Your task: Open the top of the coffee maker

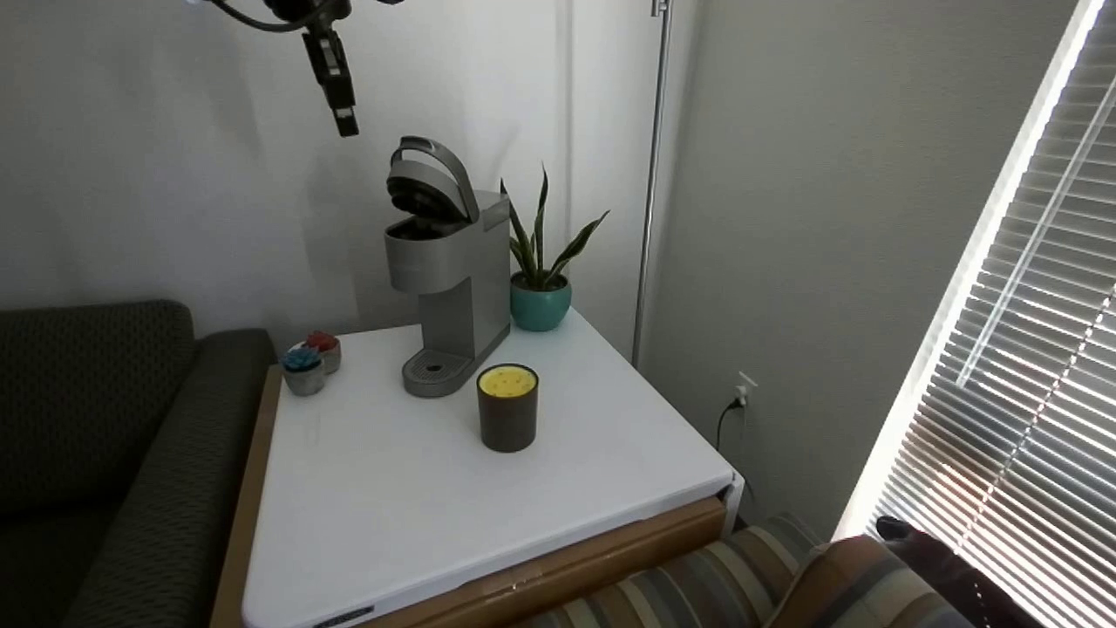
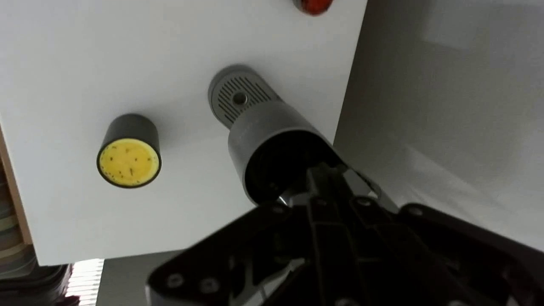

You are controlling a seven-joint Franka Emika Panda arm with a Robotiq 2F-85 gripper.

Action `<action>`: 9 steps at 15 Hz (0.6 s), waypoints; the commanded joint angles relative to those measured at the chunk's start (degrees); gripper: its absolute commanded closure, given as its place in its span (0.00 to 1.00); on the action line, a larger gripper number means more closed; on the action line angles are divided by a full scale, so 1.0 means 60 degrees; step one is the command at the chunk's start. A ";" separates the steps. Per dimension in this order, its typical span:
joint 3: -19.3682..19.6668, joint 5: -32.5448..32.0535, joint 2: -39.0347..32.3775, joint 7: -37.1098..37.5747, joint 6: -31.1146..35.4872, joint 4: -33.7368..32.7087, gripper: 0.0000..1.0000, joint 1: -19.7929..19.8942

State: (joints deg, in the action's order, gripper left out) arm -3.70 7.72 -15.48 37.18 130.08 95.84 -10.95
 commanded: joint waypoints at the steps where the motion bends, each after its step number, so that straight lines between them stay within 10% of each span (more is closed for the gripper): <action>1: -0.0169 0.0939 -0.0067 -0.1540 -0.2285 -0.0707 0.66 0.0565; 9: 0.0116 0.0819 -0.0647 -0.1982 -0.5016 -0.2108 0.17 0.0838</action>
State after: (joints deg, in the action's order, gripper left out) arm -3.23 11.80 -16.59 27.05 104.20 87.54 -6.84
